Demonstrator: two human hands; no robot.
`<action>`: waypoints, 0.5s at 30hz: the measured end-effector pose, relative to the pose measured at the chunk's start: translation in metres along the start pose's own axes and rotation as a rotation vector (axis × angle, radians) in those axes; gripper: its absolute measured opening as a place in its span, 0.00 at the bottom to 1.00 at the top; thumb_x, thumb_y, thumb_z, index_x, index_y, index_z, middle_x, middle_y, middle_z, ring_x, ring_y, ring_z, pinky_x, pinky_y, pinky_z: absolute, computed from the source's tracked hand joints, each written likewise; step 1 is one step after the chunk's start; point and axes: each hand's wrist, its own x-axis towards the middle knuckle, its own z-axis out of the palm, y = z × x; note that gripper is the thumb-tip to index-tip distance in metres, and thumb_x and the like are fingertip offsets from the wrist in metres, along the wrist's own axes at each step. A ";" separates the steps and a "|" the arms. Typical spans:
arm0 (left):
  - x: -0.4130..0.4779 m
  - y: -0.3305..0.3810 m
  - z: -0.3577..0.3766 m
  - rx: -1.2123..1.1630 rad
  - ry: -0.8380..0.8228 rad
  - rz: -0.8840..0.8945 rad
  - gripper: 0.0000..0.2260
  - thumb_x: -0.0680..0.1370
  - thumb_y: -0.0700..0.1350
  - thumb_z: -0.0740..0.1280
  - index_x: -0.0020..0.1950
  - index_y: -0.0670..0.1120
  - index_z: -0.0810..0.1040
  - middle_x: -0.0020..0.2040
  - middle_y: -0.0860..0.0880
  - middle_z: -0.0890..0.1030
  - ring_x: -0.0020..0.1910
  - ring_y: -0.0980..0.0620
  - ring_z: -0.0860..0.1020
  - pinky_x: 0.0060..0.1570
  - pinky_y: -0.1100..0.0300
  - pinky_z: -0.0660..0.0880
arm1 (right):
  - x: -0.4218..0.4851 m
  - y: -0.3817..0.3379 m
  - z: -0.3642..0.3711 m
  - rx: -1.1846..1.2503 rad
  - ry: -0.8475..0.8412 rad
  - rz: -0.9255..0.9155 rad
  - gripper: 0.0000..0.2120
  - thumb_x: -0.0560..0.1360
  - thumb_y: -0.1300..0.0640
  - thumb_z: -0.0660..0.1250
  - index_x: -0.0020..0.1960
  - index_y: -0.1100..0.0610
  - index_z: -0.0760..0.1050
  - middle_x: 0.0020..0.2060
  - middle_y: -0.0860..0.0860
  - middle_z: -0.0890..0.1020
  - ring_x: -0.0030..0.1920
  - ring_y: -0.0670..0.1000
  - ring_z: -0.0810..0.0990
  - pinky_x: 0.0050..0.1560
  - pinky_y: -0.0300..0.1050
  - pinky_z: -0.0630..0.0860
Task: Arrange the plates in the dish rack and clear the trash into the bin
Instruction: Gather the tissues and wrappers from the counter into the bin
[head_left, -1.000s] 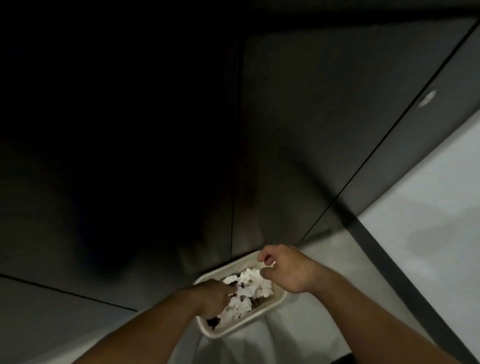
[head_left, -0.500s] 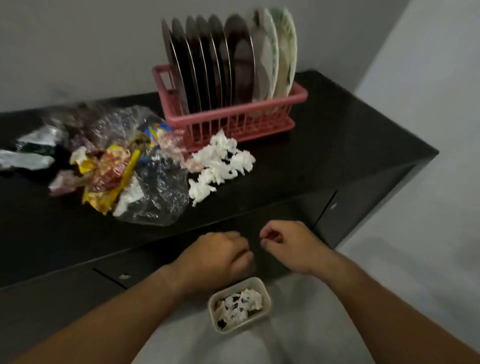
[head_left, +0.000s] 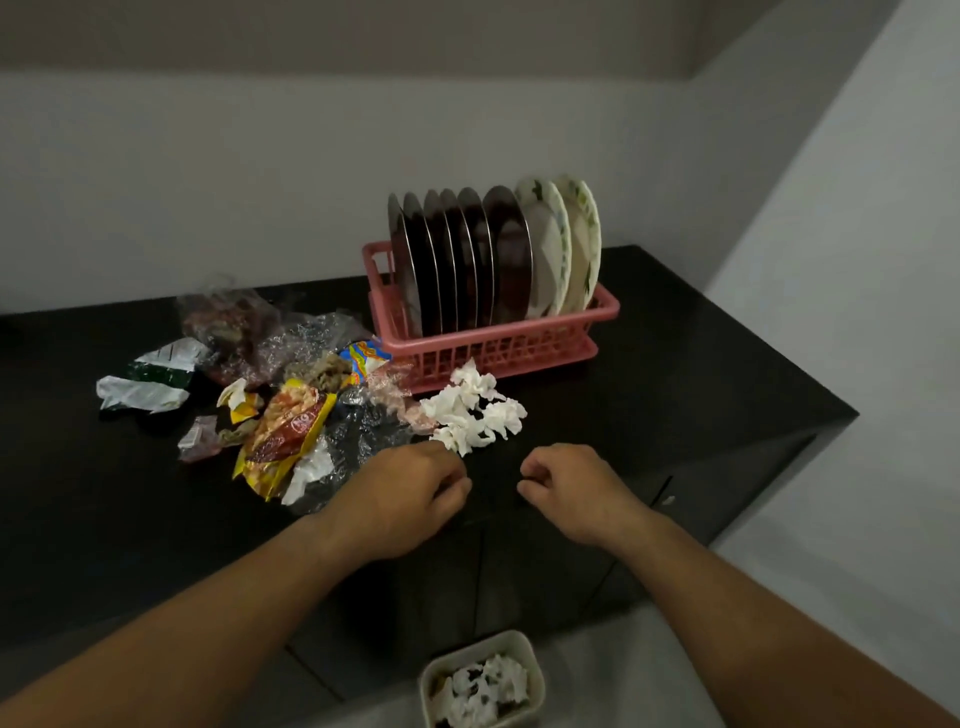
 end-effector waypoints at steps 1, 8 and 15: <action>0.006 -0.007 -0.001 0.000 0.013 0.000 0.10 0.80 0.54 0.60 0.50 0.51 0.78 0.46 0.55 0.77 0.45 0.55 0.76 0.46 0.57 0.74 | 0.008 -0.002 0.000 -0.027 0.018 0.015 0.06 0.78 0.49 0.68 0.54 0.47 0.77 0.50 0.45 0.75 0.46 0.44 0.76 0.49 0.43 0.77; 0.053 -0.054 -0.010 -0.033 0.057 0.055 0.11 0.80 0.52 0.61 0.55 0.50 0.79 0.49 0.53 0.78 0.47 0.54 0.76 0.48 0.55 0.74 | 0.083 -0.013 0.000 -0.105 0.194 0.066 0.14 0.77 0.50 0.68 0.61 0.51 0.74 0.58 0.48 0.73 0.52 0.49 0.76 0.53 0.47 0.76; 0.084 -0.097 -0.009 -0.023 0.047 0.128 0.11 0.79 0.53 0.60 0.54 0.50 0.79 0.49 0.53 0.78 0.49 0.53 0.76 0.49 0.56 0.73 | 0.114 -0.004 0.020 -0.149 0.056 0.138 0.12 0.79 0.55 0.65 0.61 0.52 0.74 0.57 0.52 0.73 0.53 0.53 0.77 0.52 0.47 0.74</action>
